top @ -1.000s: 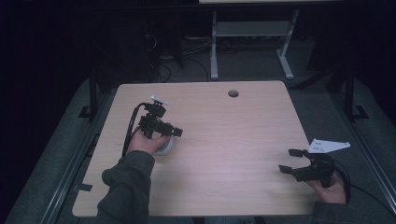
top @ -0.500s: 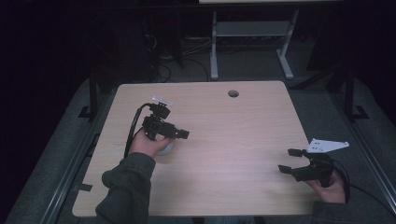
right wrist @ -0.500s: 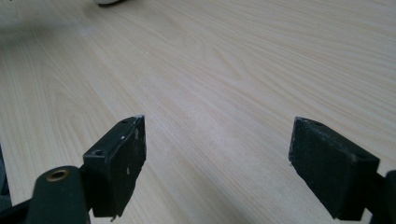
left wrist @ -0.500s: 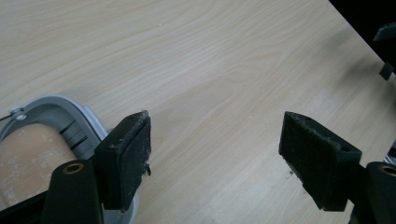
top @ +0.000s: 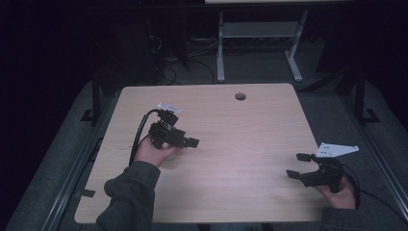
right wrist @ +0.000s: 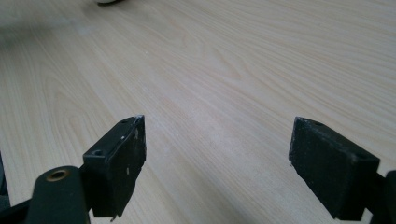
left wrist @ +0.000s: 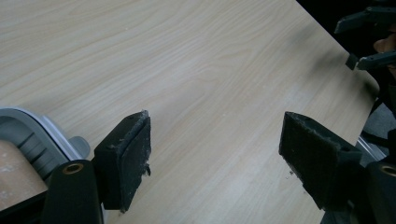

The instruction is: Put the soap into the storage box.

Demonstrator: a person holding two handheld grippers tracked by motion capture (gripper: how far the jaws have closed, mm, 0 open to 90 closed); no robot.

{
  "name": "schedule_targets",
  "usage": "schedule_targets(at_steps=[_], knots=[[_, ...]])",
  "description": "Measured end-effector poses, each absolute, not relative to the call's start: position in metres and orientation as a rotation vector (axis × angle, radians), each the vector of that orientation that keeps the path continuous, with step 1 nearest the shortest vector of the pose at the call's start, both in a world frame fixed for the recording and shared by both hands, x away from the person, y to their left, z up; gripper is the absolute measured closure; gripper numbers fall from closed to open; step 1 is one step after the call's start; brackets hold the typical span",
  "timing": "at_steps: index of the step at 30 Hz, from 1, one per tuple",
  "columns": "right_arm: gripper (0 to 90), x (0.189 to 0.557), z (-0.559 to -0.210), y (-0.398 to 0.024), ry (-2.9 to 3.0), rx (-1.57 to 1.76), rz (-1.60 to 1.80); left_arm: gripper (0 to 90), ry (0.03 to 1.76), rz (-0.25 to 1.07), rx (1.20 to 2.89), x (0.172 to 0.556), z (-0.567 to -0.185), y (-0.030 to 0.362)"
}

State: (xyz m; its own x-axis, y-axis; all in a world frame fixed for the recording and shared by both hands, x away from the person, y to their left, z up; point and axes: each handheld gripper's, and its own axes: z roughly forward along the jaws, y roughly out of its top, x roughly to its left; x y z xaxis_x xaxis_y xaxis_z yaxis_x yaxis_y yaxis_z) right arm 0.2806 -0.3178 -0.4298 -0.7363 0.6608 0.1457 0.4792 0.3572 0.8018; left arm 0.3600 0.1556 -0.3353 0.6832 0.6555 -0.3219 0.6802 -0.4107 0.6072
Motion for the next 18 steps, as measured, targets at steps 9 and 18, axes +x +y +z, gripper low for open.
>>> schedule_targets(at_steps=[9,18], knots=[[18.3,0.2814,-0.4305,-0.3164,2.421,1.030,1.309,24.5,0.982,-0.063,2.155,0.3554,-0.3376,0.1553],[18.2,0.2820,-0.4312,-0.3152,2.424,1.034,1.302,24.5,0.958,-0.086,2.158,0.3493,-0.3418,0.1538]])
